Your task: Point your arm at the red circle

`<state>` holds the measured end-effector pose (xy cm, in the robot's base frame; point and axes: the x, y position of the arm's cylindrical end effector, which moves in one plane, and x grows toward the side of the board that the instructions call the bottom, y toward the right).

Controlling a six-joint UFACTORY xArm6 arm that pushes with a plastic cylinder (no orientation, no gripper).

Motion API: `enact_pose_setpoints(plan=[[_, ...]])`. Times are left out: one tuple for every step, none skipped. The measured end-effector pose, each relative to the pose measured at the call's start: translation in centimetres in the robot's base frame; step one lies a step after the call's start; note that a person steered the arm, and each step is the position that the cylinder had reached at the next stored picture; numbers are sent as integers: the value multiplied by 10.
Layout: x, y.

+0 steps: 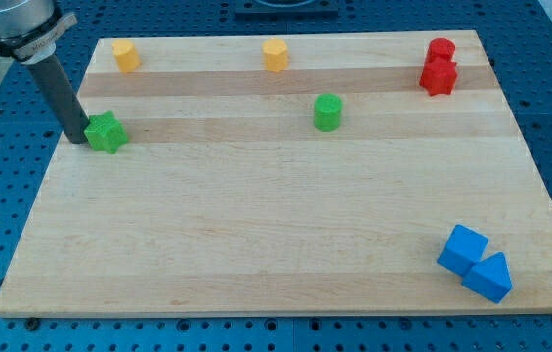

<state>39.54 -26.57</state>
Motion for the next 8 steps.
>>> enact_pose_setpoints(plan=[[0,13],[-1,13],[-16,11],[-50,20],[-45,60],[-31,103],[-10,167],[7,212]])
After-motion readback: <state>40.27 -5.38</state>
